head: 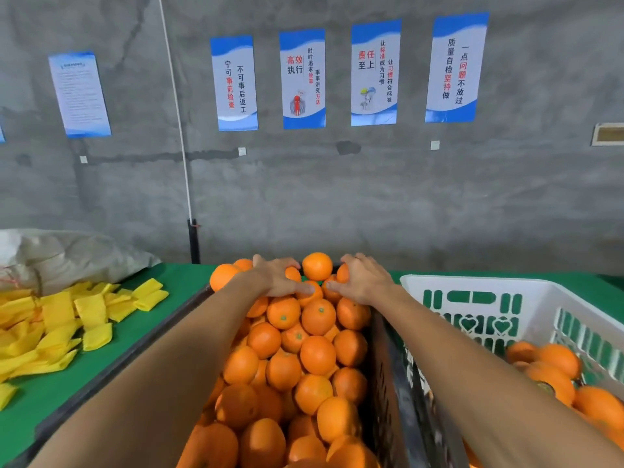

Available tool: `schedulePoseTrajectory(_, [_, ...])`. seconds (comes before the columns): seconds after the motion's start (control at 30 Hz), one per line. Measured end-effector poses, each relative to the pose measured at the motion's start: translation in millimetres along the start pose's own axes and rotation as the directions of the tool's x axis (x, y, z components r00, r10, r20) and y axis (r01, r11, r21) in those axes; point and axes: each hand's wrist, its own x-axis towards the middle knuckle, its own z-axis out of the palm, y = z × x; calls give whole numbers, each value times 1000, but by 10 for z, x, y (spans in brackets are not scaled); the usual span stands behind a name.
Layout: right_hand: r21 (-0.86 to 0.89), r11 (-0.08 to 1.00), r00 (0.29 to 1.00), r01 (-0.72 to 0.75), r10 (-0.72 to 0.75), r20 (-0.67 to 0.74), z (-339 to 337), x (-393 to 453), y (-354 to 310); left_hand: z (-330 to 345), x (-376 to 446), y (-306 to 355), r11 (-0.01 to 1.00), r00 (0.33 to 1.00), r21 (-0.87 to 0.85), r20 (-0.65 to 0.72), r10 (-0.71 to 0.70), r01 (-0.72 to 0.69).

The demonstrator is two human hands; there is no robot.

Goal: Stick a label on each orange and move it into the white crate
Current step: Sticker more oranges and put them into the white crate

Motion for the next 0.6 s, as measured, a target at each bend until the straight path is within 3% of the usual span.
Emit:
schedulePoseTrajectory(0.17, [-47, 998, 997, 37, -34, 70, -81, 82, -76, -33, -77, 50, 999, 999, 36, 31, -13, 11])
schedulePoseTrajectory(0.23, [-31, 999, 991, 41, -37, 126, -132, 53, -113, -44, -165, 82, 983, 993, -177, 112, -25, 44])
schedulePoseTrajectory(0.3, [34, 999, 980, 5, -12, 197, -166, -73, -180, 10, -341, 152, 899, 978, -426, 207, -17, 106])
schedulePoseTrajectory(0.37, [100, 995, 963, -3, -25, 270, -148, -272, -279, 17, -557, 191, 859, 963, -493, 271, 1, 138])
schedulePoseTrajectory(0.43, [144, 989, 949, 37, -80, 306, -135, -488, -318, -90, -799, 177, 843, 900, -510, 429, 74, 174])
schedulePoseTrajectory(0.5, [217, 975, 954, 47, -108, 278, -216, -643, -291, -255, -1076, 147, 853, 761, -457, 638, 118, 251])
schedulePoseTrajectory(0.53, [274, 962, 959, 18, -94, 266, -280, -679, -256, -331, -1188, 118, 867, 724, -424, 680, 115, 261])
schedulePoseTrajectory(0.57, [309, 951, 964, -7, -75, 254, -344, -707, -218, -395, -1256, 92, 884, 747, -401, 657, 96, 239])
schedulePoseTrajectory(0.6, [320, 947, 970, -13, -67, 235, -401, -736, -189, -437, -1288, 65, 895, 826, -402, 559, 74, 192])
